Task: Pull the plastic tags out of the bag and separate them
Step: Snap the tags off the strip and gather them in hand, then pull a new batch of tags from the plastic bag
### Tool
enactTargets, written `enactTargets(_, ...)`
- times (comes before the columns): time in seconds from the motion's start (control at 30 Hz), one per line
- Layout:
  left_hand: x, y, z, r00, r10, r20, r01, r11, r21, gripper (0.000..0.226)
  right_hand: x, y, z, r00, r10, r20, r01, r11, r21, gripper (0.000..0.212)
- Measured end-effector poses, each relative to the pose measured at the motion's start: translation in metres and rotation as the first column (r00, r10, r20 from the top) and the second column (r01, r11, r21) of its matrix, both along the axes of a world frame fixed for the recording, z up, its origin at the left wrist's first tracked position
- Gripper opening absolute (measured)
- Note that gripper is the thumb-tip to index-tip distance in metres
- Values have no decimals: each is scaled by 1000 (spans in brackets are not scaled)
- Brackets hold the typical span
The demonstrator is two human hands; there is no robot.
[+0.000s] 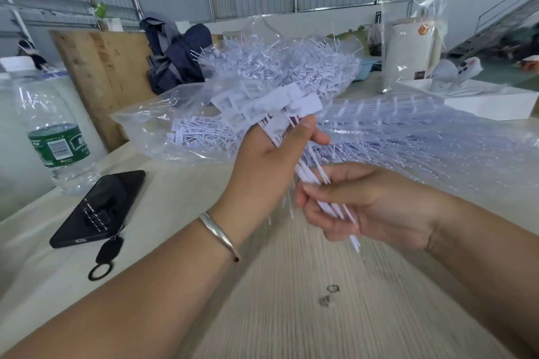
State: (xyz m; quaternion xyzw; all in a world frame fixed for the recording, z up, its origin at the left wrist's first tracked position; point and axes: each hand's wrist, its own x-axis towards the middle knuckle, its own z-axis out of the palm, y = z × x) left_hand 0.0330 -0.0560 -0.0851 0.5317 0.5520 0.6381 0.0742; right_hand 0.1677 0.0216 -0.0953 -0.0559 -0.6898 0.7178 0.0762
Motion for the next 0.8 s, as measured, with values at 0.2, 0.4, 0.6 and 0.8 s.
enactTargets(0.2,-8,-3,5,981,-154,122,152,988,20,18,0,-5,13,959,-277,-64,284,926,250,34)
enactTargets(0.4,-28,-1,5,941,-58,333,41,998,57,26,-10,8,58,872,-467,-149,476,733,486,35)
enactTargets(0.6,-72,-4,11,781,143,608,-283,949,141,33,-69,19,105,804,-566,-182,452,382,806,37)
enactTargets(0.8,-112,-1,0,488,211,847,-438,899,28,29,-158,15,111,840,-509,187,130,524,842,29)
